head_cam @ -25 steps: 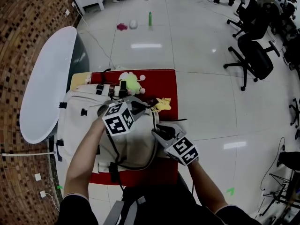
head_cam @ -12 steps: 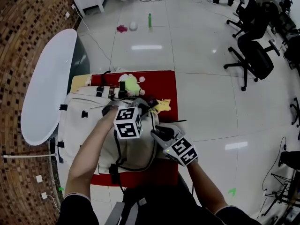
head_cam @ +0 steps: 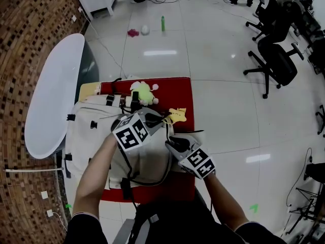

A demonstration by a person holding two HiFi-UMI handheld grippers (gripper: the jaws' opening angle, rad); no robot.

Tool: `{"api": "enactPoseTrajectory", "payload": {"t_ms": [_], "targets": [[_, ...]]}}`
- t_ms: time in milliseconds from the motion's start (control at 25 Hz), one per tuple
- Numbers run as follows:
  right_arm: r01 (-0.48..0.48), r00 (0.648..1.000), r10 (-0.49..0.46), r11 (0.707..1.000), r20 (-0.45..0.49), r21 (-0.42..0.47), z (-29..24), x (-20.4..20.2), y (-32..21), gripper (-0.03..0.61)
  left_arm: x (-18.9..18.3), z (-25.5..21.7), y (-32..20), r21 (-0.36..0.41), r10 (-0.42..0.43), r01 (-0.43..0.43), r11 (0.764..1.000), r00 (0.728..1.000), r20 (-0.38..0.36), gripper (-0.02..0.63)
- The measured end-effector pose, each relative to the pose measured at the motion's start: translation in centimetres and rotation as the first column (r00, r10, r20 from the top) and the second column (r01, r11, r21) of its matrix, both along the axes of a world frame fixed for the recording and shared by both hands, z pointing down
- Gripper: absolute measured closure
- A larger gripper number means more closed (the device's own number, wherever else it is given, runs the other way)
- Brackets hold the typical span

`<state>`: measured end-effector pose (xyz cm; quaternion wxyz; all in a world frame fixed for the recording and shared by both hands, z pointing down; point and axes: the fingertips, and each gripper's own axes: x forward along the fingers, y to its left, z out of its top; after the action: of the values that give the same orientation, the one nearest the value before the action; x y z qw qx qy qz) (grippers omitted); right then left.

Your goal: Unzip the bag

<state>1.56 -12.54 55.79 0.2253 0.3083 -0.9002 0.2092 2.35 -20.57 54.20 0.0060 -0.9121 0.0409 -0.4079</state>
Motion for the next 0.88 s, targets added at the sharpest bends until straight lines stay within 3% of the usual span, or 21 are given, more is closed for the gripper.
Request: {"api": "enactPoseTrajectory", "payload": {"t_ms": [320,480,600,720,880], "targets": [[0.015,0.999,-0.016,1.0,0.036,0.024,-0.4,-0.9,0.4,0.503,2.6,-0.1,0.8,0.008,-0.121,0.122,0.993,0.991,-0.059,0.578],[0.064,0.997,-0.065,0.997,0.03,0.029,-0.9,0.4,0.9,0.458,3.2,0.3,1.0,0.011,-0.178,0.18,0.984,0.981,-0.079,0.578],[0.066,0.997,-0.069,0.996,0.045,0.064,-2.8,3.9,0.1,0.434,2.7,0.4,1.0,0.012,-0.232,0.234,0.972,0.968,-0.097,0.578],[0.03,0.999,-0.034,0.992,0.027,0.121,-4.7,7.4,-3.3,0.463,2.4,0.4,1.1,0.048,-0.283,0.289,0.956,0.954,-0.101,0.578],[0.102,0.994,-0.105,0.973,0.004,0.207,-7.3,6.9,-8.5,0.481,2.4,0.5,0.8,0.014,-0.393,0.399,0.917,0.908,-0.143,0.578]]}}
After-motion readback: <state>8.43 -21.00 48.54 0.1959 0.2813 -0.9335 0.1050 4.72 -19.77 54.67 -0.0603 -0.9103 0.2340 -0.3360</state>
